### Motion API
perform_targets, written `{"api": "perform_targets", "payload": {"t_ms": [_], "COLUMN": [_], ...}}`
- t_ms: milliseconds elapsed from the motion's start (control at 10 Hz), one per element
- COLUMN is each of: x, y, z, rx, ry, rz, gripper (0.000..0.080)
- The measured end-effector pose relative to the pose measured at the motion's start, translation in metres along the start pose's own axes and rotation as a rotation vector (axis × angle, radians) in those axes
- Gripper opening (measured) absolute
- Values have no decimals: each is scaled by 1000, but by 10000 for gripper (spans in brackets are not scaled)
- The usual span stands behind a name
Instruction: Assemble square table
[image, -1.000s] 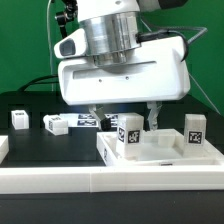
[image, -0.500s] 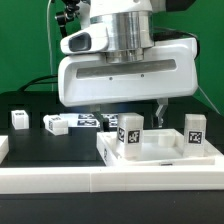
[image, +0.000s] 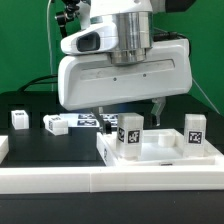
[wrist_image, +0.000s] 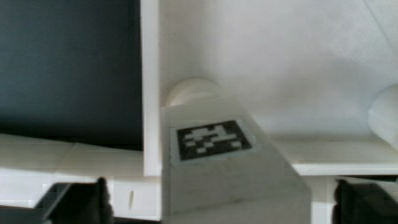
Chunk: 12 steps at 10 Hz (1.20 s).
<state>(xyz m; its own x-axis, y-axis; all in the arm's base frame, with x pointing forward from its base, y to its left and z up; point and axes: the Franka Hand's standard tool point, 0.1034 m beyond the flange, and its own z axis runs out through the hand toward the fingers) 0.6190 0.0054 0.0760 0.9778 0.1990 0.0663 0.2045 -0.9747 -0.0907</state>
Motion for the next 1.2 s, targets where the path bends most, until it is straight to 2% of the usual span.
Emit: {"api": "perform_targets", "payload": {"t_ms": [200, 300, 600, 900, 1200], "x": [0, 0, -1, -2, -2], "y": [0, 1, 2, 4, 4], "z": [0, 0, 1, 1, 2], "rx": [0, -1, 0, 16, 17], "ry": [0, 0, 1, 17, 14], "rz": [0, 2, 66, 508, 811], "gripper": [321, 291, 291, 291, 291]}}
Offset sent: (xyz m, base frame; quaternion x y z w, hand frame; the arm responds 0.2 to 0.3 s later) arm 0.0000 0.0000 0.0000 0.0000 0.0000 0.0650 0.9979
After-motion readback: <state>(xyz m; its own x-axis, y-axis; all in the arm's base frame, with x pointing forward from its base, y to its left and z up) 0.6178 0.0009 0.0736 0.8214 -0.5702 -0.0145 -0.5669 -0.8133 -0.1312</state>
